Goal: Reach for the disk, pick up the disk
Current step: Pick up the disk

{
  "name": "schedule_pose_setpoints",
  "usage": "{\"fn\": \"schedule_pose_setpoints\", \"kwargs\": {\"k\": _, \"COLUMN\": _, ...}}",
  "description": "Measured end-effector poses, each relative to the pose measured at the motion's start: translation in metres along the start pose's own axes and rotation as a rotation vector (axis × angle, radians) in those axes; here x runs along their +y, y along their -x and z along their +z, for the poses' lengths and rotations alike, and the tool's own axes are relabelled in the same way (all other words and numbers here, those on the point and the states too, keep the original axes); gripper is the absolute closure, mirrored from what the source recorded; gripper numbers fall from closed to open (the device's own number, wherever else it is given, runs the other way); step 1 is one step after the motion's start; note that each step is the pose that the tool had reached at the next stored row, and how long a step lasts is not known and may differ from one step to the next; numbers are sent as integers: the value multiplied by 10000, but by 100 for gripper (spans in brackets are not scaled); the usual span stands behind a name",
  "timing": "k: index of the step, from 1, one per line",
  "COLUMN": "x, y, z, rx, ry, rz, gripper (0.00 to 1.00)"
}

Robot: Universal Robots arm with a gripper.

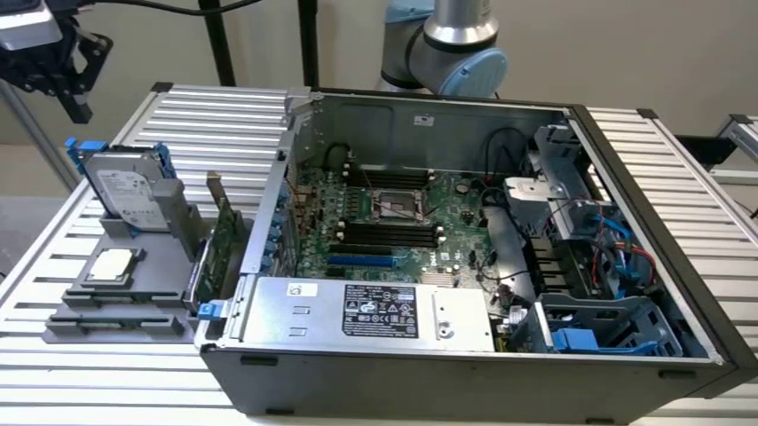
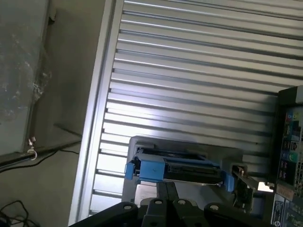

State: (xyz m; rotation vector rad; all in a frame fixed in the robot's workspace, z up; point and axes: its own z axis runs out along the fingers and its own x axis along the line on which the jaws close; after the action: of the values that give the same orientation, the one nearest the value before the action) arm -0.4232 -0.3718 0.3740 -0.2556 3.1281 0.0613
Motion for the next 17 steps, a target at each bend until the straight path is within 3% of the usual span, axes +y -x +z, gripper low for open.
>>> {"fn": "schedule_pose_setpoints", "kwargs": {"k": 17, "x": 0, "y": 0, "z": 5, "rx": 113, "ry": 56, "rz": -3093, "gripper": 89}}
